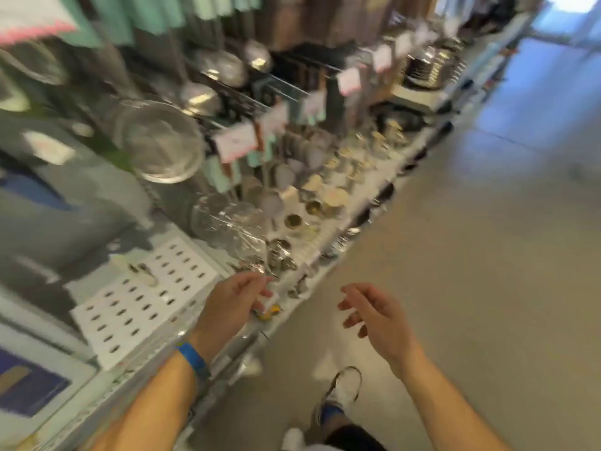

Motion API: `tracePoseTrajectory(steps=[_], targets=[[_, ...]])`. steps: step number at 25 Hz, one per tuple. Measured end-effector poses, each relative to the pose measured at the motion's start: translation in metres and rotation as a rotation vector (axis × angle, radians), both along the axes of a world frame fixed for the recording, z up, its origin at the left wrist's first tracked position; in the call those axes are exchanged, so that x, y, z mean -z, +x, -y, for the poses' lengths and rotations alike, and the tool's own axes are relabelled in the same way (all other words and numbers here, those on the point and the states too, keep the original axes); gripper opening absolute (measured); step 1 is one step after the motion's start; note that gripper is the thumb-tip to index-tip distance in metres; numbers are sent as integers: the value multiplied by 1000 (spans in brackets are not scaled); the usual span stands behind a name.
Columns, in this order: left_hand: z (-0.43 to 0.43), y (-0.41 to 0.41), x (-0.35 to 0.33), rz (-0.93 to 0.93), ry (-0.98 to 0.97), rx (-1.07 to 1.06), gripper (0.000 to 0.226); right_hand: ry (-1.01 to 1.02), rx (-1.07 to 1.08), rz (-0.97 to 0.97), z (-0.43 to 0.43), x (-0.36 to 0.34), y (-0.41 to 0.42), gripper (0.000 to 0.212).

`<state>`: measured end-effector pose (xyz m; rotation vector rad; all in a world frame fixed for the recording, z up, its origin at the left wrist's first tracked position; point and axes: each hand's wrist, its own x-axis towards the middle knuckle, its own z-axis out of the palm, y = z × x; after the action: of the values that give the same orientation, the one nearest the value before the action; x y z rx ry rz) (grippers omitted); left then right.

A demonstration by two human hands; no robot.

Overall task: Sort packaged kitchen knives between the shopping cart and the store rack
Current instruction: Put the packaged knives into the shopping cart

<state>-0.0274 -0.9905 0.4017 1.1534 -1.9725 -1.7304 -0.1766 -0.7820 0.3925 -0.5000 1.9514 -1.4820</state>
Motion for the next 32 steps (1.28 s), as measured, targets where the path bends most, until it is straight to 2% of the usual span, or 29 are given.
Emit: tracePoseTrajectory(steps=[3,8,13,18,22,26,32], targets=[[-71,-30,53,104,66,251,19,126,233,103,-98,46,17,18],[-188,-82,106,303,129,604,22,198,580,272,-260,87,67,16],[-339,-124,129,433,91,1045,23,200,1013,283,-410,92,134,15],[-513,-149,129,467,-7,1429,25,163,1371,263,-526,95,203,16],[-607,-138,121,496,-94,1685,26,91,1640,374,-570,102,273,19],[-668,-135,132,562,-173,1848,25,68,1874,537,-575,118,313,18],[-760,-133,157,649,-146,2122,24,13,2018,712,-564,135,310,17]])
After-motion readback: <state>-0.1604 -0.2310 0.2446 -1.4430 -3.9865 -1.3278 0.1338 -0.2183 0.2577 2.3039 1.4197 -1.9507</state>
